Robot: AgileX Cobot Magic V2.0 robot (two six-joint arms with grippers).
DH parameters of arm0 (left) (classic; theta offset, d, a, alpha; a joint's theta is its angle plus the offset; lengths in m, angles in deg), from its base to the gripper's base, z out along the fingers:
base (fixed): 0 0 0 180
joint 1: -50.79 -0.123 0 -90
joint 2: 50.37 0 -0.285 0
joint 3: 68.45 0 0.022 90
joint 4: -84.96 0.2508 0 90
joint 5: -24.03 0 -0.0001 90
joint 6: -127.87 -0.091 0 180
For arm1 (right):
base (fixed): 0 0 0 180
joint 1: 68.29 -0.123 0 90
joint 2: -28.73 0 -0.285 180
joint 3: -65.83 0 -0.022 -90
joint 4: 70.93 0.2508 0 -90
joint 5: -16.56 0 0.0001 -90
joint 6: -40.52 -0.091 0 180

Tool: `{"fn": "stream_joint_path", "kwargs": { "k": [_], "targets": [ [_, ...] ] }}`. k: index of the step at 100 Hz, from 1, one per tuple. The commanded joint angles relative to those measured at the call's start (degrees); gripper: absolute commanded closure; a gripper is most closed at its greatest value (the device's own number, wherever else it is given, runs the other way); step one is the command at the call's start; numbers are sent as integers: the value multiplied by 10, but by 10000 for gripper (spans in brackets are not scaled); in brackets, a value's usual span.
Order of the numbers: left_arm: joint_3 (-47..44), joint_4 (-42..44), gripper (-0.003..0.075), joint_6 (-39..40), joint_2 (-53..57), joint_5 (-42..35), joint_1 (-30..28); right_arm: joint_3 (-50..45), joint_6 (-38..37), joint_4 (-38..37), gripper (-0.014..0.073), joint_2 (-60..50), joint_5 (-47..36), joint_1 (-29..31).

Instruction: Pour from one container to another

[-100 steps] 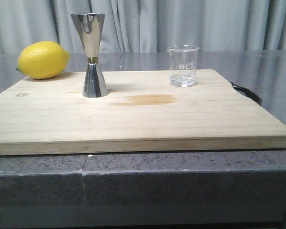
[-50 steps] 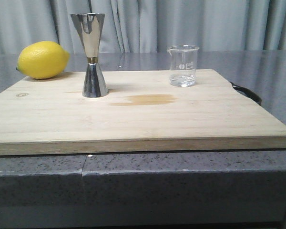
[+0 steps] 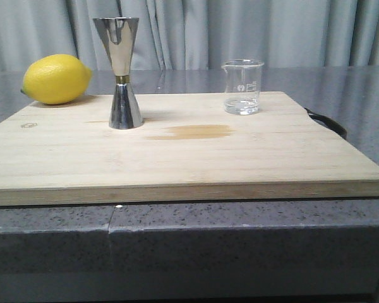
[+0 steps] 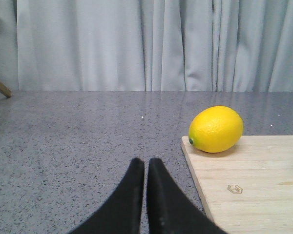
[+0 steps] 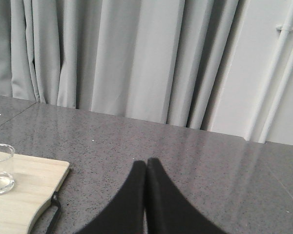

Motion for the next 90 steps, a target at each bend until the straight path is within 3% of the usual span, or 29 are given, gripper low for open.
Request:
{"fn": "stream_joint_path", "kwargs": {
  "k": [1, 18, 44, 71, 78, 82, 88, 89, 90],
  "targets": [
    [15, -23, 739, 6, -4, 19, 7, 16, -1, -6, 665, 4, -33, 2],
    [15, -23, 739, 6, -4, 19, 18, 16, -1, -6, 665, 4, -33, 2],
    [5, -23, 739, 6, 2, 19, 112, 16, -1, -6, 665, 4, -33, 2],
    [3, -15, 739, 6, 82, -144, 157, 16, -1, -6, 665, 4, -33, 2],
    [1, 56, 739, 21, 101, -151, 153, 16, -1, -6, 665, 4, -33, 2],
    [0, 127, 739, 72, 112, -146, 149, 16, -1, -6, 665, 4, -33, 2],
    [-4, 329, 739, 284, 125, -145, 142, 16, -1, -6, 665, 4, -33, 2],
    [-4, 329, 739, 284, 126, -145, 141, 16, -1, -6, 665, 4, -33, 2],
    [-5, 404, 739, 365, 127, -142, 138, 16, -1, -6, 665, 4, -33, 2]
  ]
}}
